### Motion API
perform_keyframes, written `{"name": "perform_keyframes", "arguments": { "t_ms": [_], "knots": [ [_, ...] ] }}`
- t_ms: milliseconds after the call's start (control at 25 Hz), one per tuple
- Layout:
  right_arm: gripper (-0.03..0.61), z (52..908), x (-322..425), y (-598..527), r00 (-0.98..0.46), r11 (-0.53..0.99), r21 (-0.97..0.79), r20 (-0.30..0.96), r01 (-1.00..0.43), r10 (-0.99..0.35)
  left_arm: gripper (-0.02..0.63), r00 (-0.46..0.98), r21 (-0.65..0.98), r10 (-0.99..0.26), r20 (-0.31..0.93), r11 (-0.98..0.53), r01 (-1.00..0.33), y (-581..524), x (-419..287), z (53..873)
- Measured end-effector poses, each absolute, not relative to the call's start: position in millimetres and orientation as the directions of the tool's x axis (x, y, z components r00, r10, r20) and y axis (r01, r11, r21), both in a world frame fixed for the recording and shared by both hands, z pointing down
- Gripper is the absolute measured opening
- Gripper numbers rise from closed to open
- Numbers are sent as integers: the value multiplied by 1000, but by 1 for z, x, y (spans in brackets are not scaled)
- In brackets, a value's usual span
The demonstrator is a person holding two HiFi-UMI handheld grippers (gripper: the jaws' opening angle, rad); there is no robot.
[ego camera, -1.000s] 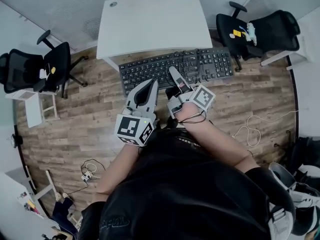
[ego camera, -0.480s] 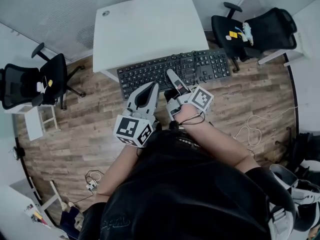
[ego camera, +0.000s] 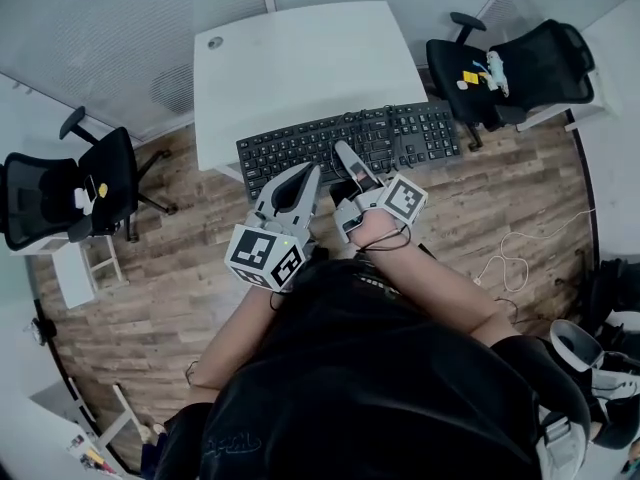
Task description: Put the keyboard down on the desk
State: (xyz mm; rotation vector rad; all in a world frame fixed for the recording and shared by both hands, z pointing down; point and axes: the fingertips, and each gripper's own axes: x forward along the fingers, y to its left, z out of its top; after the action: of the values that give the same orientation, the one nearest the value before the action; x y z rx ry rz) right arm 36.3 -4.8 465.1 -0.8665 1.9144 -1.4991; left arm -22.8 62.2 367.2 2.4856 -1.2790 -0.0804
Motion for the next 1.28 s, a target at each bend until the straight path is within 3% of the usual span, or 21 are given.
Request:
{"name": "perform_keyframes", "arguments": {
  "t_ms": [680, 1280],
  "knots": [
    [84, 458, -48, -59, -612, 191, -967, -48, -170, -789, 14, 627, 277, -768, 128, -580, -766, 10, -108, 365],
    [84, 464, -59, -111, -644, 172, -975, -40, -143, -764, 14, 600, 279, -788, 138, -550, -787, -39, -113, 368]
  ]
}}
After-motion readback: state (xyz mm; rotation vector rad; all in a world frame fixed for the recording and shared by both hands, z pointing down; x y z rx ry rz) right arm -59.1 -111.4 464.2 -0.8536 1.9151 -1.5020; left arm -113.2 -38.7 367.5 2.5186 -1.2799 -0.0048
